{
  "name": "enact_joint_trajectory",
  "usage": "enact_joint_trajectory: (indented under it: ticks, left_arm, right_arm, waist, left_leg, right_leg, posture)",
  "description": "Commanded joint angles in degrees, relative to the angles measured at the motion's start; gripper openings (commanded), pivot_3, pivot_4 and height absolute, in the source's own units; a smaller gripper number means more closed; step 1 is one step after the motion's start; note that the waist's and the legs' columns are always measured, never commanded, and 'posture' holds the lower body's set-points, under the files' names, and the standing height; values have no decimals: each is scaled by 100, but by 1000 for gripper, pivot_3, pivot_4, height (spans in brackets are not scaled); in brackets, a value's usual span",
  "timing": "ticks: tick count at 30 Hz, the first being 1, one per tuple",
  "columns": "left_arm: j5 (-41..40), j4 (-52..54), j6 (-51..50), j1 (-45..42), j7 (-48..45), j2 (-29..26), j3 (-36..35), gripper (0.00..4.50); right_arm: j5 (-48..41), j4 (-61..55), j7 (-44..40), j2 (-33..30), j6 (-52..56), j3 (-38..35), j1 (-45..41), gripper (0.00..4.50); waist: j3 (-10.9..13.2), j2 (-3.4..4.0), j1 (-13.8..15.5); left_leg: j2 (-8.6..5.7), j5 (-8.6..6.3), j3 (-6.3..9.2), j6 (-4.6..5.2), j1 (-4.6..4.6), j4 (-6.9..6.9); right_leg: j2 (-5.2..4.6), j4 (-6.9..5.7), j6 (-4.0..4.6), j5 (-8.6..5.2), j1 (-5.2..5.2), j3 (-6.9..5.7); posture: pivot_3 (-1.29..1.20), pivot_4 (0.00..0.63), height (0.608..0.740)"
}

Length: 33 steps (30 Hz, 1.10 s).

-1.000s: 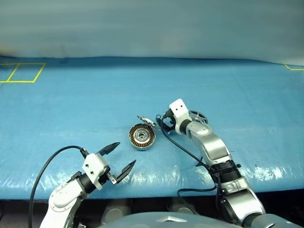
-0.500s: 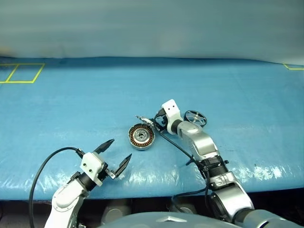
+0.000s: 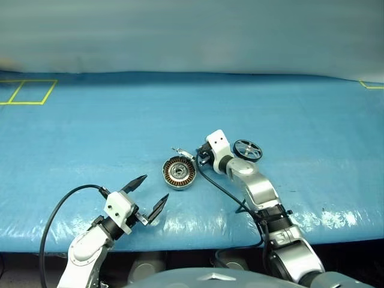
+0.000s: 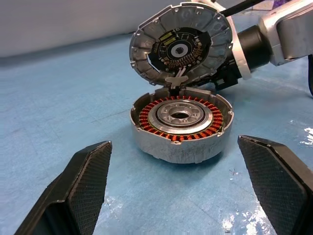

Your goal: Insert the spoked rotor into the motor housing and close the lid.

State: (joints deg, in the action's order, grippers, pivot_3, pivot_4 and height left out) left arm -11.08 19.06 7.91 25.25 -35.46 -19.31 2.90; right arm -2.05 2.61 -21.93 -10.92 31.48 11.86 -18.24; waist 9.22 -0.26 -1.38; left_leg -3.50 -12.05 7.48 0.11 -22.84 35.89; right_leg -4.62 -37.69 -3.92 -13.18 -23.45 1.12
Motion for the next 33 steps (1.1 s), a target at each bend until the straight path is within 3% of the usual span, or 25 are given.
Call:
enact_joint_trajectory:
  ticks: [1,10,17,21,26,33]
  left_arm:
    - [7,200,52,3,34,-48,44,4500]
    - [-68,131,-45,-173,-30,-135,148,4500]
    - [-82,75,-126,-336,-134,-251,199,4500]
    - [-114,71,-172,-379,-157,-288,217,4500]
    - [-125,92,-233,-379,-178,-302,220,4500]
    - [-168,110,-250,-334,-155,-317,133,4500]
  right_arm:
    - [-26,-1081,-13,-275,394,-153,403,663]
    - [-358,-3392,-124,-974,1648,-516,1594,663]
    - [-1173,-4605,-1074,-1848,2149,-199,2027,663]
    - [-1810,-4892,-1319,-1700,2256,-162,1900,663]
    - [-1953,-4757,-1031,-1303,2214,107,1608,663]
    - [-1235,-4100,-128,-549,1635,918,1274,663]
  waist:
    - [0,0,4]
    - [2,0,22]
    - [6,-5,21]
    - [7,-8,24]
    - [13,-17,33]
    - [13,-17,41]
  left_leg:
    - [0,0,-1,0,0,0]
    - [9,-3,0,-5,-12,2]
    - [10,-5,-1,-6,-16,2]
    - [16,-6,3,-8,-15,3]
    - [15,-6,3,-9,-17,2]
    - [15,-8,9,-13,-18,-3]
  right_leg:
    - [-1,1,0,0,0,0]
    - [0,0,1,-4,-9,-3]
    - [-1,11,0,-4,-8,-6]
    - [1,11,0,-4,-6,-12]
    - [0,16,0,-4,-7,-12]
    - [1,24,0,-3,-10,-16]
  posture:
    - [0,150,740]
    - [0,150,740]
    - [0,150,740]
    - [0,150,740]
    - [0,150,740]
    - [0,150,740]
